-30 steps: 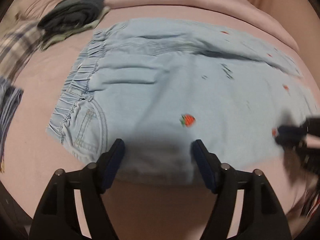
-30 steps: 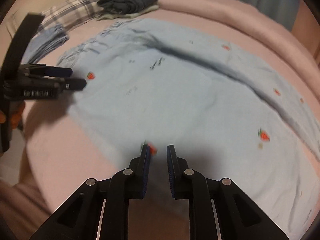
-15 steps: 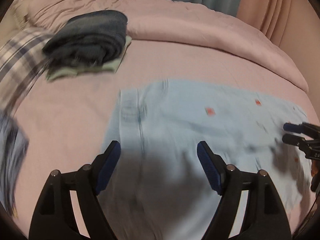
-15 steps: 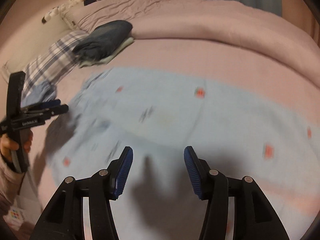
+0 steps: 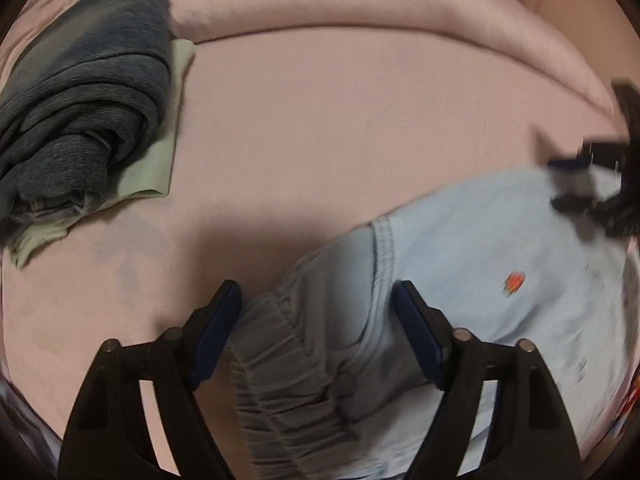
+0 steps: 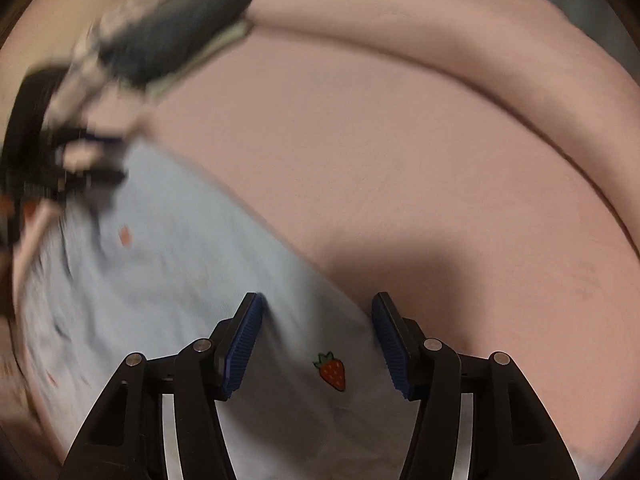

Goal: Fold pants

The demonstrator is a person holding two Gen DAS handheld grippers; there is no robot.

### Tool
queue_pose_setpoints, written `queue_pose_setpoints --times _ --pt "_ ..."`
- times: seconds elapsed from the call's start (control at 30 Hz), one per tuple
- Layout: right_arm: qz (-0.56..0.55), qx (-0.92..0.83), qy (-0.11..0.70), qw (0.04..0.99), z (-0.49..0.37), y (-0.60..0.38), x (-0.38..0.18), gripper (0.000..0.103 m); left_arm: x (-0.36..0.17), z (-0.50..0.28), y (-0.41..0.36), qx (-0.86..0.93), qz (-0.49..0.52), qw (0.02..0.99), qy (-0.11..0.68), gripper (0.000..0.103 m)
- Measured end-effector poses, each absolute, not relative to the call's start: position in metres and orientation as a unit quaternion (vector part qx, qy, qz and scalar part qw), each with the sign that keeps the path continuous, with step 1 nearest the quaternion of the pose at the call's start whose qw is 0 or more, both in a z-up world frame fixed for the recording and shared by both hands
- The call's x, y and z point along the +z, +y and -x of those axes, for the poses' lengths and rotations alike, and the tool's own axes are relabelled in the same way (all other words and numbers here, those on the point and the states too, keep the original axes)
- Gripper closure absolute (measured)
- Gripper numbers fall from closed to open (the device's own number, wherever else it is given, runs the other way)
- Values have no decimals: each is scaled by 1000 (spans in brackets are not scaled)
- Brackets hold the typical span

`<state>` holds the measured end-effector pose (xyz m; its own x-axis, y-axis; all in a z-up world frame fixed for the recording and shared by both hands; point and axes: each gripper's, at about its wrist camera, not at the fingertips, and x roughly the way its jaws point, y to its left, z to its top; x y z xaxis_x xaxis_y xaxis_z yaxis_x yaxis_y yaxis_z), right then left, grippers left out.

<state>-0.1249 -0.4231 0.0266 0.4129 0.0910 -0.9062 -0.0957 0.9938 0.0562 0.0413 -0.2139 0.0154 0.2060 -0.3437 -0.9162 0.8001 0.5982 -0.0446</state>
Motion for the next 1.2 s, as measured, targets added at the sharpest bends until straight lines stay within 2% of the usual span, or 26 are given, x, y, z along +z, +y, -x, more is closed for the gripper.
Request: queue_pose_setpoints --times 0.03,0.07,0.13,0.2,0.27,0.33,0.37,0.4,0.43,0.47,0.5,0.53,0.57,0.6,0.73,0.77,0.83,0.9,0.93,0.97,1.03,1.2 --pt "16 62 542 838 124 -420 28 60 17 -43 -214 -391 -228 740 498 34" --pt "28 70 545 835 123 -417 31 89 18 -44 -214 -398 -226 736 498 45" --pt "45 78 541 836 123 -411 36 92 23 -48 -215 -400 -223 741 492 78" --pt "72 69 539 837 120 -405 38 94 23 -51 -221 -401 -215 740 495 84" --pt "64 47 535 841 113 -405 39 94 18 -51 -226 -398 -224 738 497 81" --pt "50 31 544 837 108 -412 34 94 21 -50 -226 -394 -224 745 490 73" --pt "55 24 544 837 108 -410 31 93 22 -52 -225 -390 -225 747 489 61" --pt "55 23 544 837 108 -409 31 93 24 -53 -223 -381 -229 752 487 40" --pt "54 25 543 838 109 -408 34 92 28 -58 -220 -369 -232 760 483 30" --pt "55 29 540 839 112 -408 38 82 30 -64 -220 -367 -229 763 481 21" --pt "54 30 539 840 114 -410 41 76 30 -67 -218 -370 -222 762 483 21" --pt "50 30 540 840 116 -412 44 61 28 -70 -217 -367 -221 759 491 21" --pt "45 29 539 840 117 -415 45 51 24 -73 -216 -363 -224 755 498 20" --pt "44 25 540 840 118 -417 45 49 20 -75 -216 -361 -225 749 508 19" --pt "25 4 578 816 109 -425 21 46 11 -80 -214 -368 -202 736 531 21" --pt "17 4 572 820 109 -426 20 45 10 -79 -213 -376 -200 732 531 29" --pt "11 3 569 822 110 -426 19 46 15 -72 -217 -405 -196 719 530 57" --pt "15 6 567 824 115 -423 21 63 20 -60 -226 -409 -222 720 515 65" --pt "19 11 566 824 116 -420 22 80 22 -53 -229 -409 -237 721 507 66" --pt "30 13 563 826 120 -415 25 88 25 -47 -230 -407 -246 725 498 67" --pt "60 3 557 828 127 -405 30 93 30 -38 -231 -404 -255 732 486 69" --pt "85 -34 514 853 154 -382 59 97 60 4 -223 -400 -278 763 425 72"
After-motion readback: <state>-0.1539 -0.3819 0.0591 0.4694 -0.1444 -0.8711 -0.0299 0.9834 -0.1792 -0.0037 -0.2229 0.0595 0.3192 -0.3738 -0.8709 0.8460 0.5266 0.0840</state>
